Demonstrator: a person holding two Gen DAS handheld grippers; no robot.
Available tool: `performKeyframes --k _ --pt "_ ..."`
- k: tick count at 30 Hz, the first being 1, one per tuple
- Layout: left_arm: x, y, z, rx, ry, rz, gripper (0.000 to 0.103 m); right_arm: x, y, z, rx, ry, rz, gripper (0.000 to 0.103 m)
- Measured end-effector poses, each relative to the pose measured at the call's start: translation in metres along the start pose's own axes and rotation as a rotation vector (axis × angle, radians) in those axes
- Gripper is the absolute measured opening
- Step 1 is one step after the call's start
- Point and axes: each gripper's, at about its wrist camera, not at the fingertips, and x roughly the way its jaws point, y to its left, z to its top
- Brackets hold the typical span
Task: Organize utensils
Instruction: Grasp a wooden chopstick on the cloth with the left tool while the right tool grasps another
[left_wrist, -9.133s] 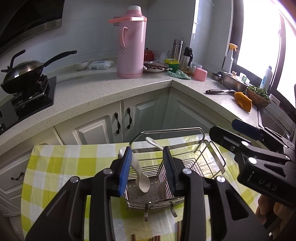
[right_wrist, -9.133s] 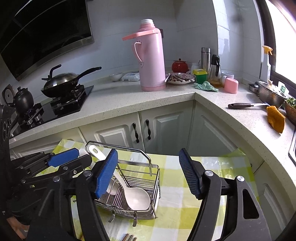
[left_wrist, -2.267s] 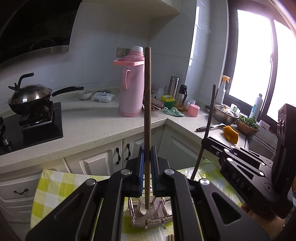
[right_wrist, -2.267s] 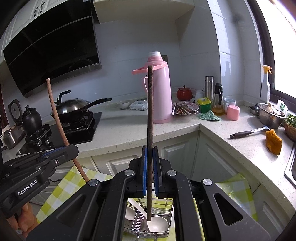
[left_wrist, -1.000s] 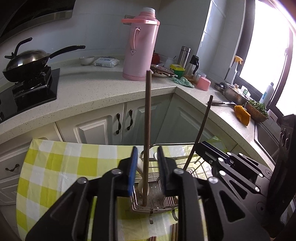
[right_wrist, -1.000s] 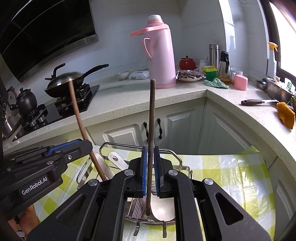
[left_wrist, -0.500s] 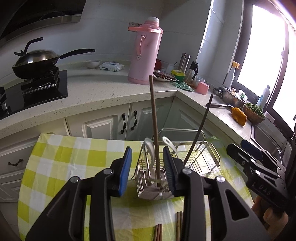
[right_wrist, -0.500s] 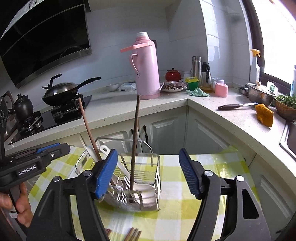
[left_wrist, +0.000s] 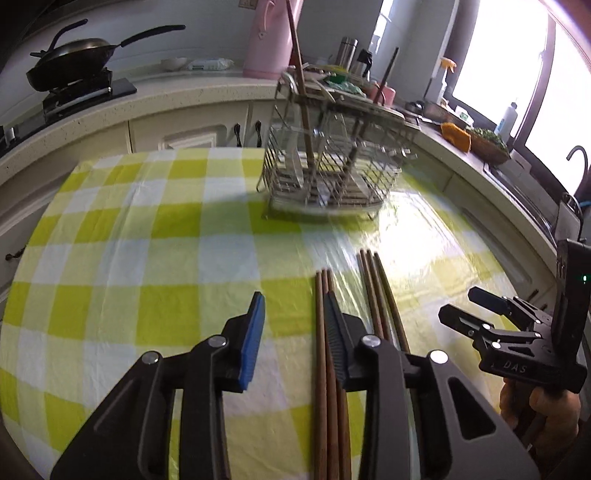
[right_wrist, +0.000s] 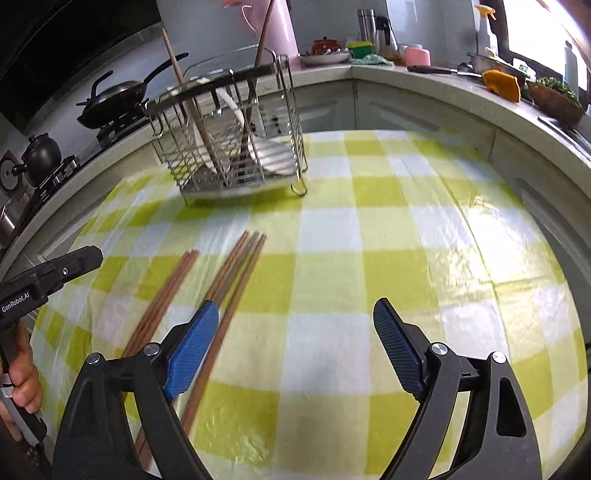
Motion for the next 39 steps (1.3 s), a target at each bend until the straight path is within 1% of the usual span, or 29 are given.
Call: performKeyframes --k 2,3,7,8,12,13,16,19,22,27,28,29,32,34,39 --pt "0.009 -0.005 -0.011 0.023 0.033 -0.005 0.019 0.0 -0.002 -0.008 0.012 0.015 0.007 0.081" --pt "0.014 -0.007 -0.014 0.034 0.045 -0.003 0.018 -0.001 -0.002 -0.01 0.016 0.015 0.011 0.081" --pt "0.028 -0.015 -0.022 0.071 0.085 -0.006 0.018 -0.004 -0.005 -0.014 0.018 0.011 0.009 0.083" --pt "0.031 -0.016 -0.022 0.079 0.091 -0.002 0.016 -0.004 -0.006 -0.014 0.022 0.01 0.018 0.083" --pt "0.037 -0.02 -0.025 0.103 0.113 0.003 0.015 -0.004 -0.005 -0.011 0.015 0.009 0.014 0.084" --pt "0.039 -0.02 -0.025 0.104 0.119 0.016 0.015 -0.004 -0.004 -0.012 0.014 0.01 0.018 0.084" --pt "0.04 -0.02 -0.026 0.11 0.126 0.018 0.015 -0.003 -0.003 -0.012 0.011 0.012 0.023 0.084" --pt "0.041 -0.019 -0.025 0.115 0.138 0.04 0.015 -0.001 0.0 -0.013 0.005 0.019 0.022 0.084" --pt "0.042 -0.02 -0.026 0.12 0.146 0.038 0.016 -0.001 0.003 -0.013 -0.003 0.02 0.019 0.084" --pt "0.044 -0.031 -0.028 0.183 0.149 0.1 0.015 0.003 0.011 -0.014 -0.022 0.031 0.003 0.084" --pt "0.045 -0.032 -0.029 0.196 0.147 0.116 0.012 0.004 0.012 -0.014 -0.026 0.033 0.0 0.084" --pt "0.045 -0.033 -0.029 0.211 0.145 0.139 0.008 0.006 0.014 -0.014 -0.031 0.035 -0.003 0.084" --pt "0.043 -0.025 -0.027 0.188 0.146 0.143 0.007 0.011 0.022 -0.014 -0.054 0.048 -0.014 0.084" --pt "0.042 -0.015 -0.025 0.17 0.143 0.151 0.007 0.015 0.027 -0.014 -0.07 0.055 -0.023 0.081" --pt "0.038 0.007 -0.021 0.13 0.138 0.175 0.007 0.026 0.036 -0.011 -0.085 0.076 -0.045 0.063"
